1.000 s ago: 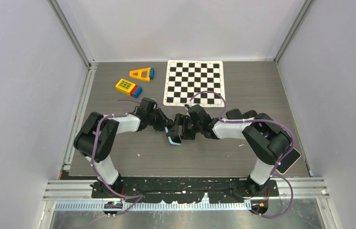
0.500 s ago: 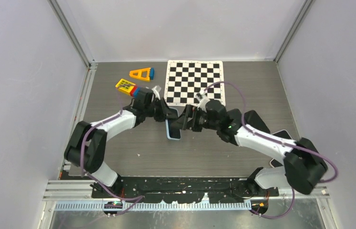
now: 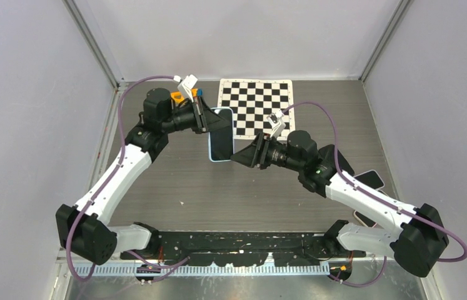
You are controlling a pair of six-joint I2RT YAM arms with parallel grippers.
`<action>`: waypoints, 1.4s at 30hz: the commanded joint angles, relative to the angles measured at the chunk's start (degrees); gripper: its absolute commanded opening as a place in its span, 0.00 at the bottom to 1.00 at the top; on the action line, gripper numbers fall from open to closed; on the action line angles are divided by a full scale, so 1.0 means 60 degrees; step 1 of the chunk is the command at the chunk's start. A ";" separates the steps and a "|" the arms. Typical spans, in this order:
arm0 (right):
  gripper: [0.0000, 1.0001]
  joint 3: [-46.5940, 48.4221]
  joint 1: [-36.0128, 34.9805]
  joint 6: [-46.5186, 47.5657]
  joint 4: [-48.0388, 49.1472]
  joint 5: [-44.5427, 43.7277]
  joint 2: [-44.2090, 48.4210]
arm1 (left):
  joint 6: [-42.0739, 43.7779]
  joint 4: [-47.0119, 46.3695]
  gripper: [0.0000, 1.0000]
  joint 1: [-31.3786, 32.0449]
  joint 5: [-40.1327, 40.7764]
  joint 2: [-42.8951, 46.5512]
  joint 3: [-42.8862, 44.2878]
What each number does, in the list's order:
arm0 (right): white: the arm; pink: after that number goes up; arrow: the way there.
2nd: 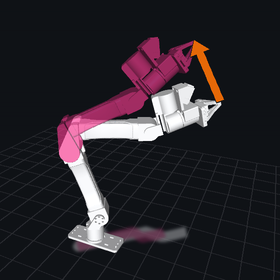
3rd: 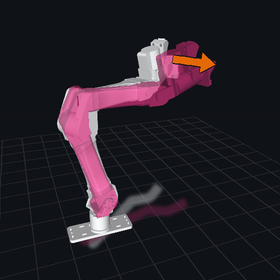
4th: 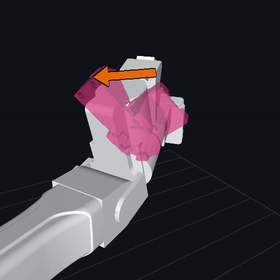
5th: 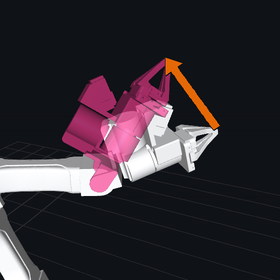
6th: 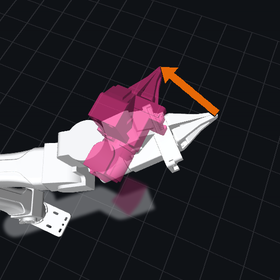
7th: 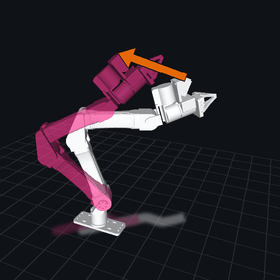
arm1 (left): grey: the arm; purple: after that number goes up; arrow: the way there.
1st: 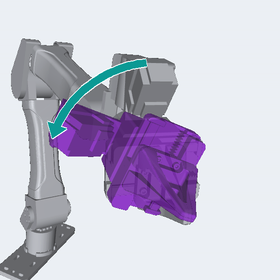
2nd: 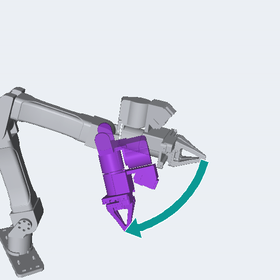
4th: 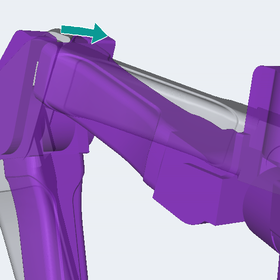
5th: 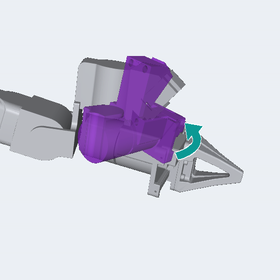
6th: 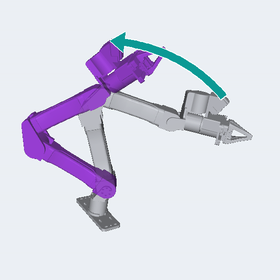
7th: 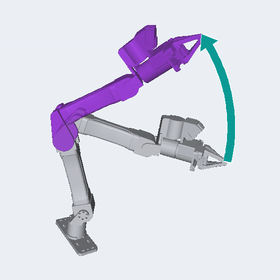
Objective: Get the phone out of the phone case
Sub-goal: Remove the phone case from the phone.
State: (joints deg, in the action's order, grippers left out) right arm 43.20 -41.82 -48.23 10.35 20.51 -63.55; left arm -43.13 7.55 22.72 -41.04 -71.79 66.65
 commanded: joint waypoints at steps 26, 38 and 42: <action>0.01 0.0323 -0.0266 -0.1728 0.2367 0.0488 0.0007 | -0.4845 -0.3494 0.00 -0.0126 -0.0642 0.0535 -0.0758; 0.68 -0.0536 -0.0399 -0.2843 0.4637 -0.0434 -0.0598 | -0.6074 -0.4093 0.00 -0.0169 0.1406 0.0630 -0.1174; 0.67 -0.0418 -0.0468 -0.2742 0.4689 -0.0775 -0.0653 | -0.6866 -0.5001 0.00 -0.0169 0.1889 0.0337 -0.1443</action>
State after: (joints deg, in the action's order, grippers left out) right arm 40.18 -43.51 -64.60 33.58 19.25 -66.92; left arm -76.16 -11.11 21.34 -34.59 -69.95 58.06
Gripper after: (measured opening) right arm 0.675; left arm 0.155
